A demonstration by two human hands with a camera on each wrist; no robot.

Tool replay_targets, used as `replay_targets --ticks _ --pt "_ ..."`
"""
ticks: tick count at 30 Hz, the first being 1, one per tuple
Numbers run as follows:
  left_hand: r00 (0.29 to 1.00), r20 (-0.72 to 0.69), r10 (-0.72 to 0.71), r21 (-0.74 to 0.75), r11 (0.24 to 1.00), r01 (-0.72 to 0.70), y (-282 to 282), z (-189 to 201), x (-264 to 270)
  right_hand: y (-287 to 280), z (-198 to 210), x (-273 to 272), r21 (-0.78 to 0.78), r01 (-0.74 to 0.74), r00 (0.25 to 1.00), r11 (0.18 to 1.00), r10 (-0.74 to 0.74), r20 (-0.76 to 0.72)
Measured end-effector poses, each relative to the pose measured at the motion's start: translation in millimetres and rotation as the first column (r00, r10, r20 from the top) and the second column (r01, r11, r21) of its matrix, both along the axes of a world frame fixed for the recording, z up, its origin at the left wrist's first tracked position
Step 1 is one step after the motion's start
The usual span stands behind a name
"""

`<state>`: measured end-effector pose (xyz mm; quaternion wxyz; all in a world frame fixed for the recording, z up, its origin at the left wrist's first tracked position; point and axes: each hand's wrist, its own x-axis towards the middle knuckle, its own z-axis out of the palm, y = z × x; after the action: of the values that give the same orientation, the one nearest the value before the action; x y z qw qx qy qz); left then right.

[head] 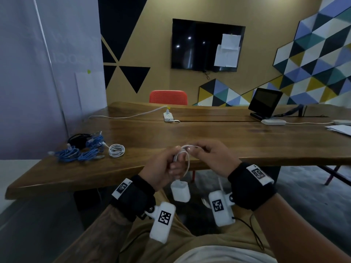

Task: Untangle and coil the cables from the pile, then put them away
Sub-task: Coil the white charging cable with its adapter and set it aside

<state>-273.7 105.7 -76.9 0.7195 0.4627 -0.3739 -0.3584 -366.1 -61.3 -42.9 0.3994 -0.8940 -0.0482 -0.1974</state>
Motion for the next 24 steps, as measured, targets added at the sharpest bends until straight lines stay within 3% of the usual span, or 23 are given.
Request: replay_targets --ticks 2,4,9,12,16,19,22,23,24 --pt "0.991 -0.106 -0.083 -0.088 0.993 0.074 1.8 3.1 -1.0 4.0 -7.4 -0.9 0.220 -0.096 0.992 0.971 0.110 -0.054" --pt "0.983 -0.132 -0.130 -0.130 0.985 0.112 0.7 3.9 -1.5 4.0 -9.6 -1.5 0.335 -0.128 0.986 0.933 0.156 -0.058" --pt "1.000 -0.005 -0.018 -0.064 0.998 0.017 -2.3 2.7 -5.7 0.3 -13.8 -4.7 0.474 -0.158 0.976 0.866 0.211 -0.061" --pt "0.999 0.012 0.035 -0.058 0.998 -0.034 -2.7 4.8 -3.6 -6.4 -26.3 1.5 0.463 -0.113 0.985 0.879 0.160 -0.064" --pt "0.936 -0.352 -0.018 -0.239 0.968 -0.071 4.0 13.2 11.7 -4.3 -54.3 11.8 0.612 0.028 0.998 0.790 0.011 -0.060" --pt "0.860 -0.499 -0.102 -0.379 0.919 -0.110 15.9 22.6 22.1 5.9 -73.5 15.3 0.704 0.073 0.981 0.706 0.075 -0.177" --pt "0.792 -0.594 -0.145 -0.445 0.879 -0.173 20.2 23.3 24.6 18.0 -81.4 13.9 0.794 0.116 0.913 0.597 0.250 -0.321" --pt "0.778 -0.614 -0.134 -0.453 0.866 -0.209 19.0 22.5 25.7 22.7 -83.2 12.5 0.771 0.119 0.886 0.626 0.284 -0.367" --pt "0.782 -0.616 -0.097 -0.451 0.857 -0.249 17.2 20.7 28.1 26.0 -85.8 12.8 0.667 0.100 0.860 0.738 0.274 -0.431"
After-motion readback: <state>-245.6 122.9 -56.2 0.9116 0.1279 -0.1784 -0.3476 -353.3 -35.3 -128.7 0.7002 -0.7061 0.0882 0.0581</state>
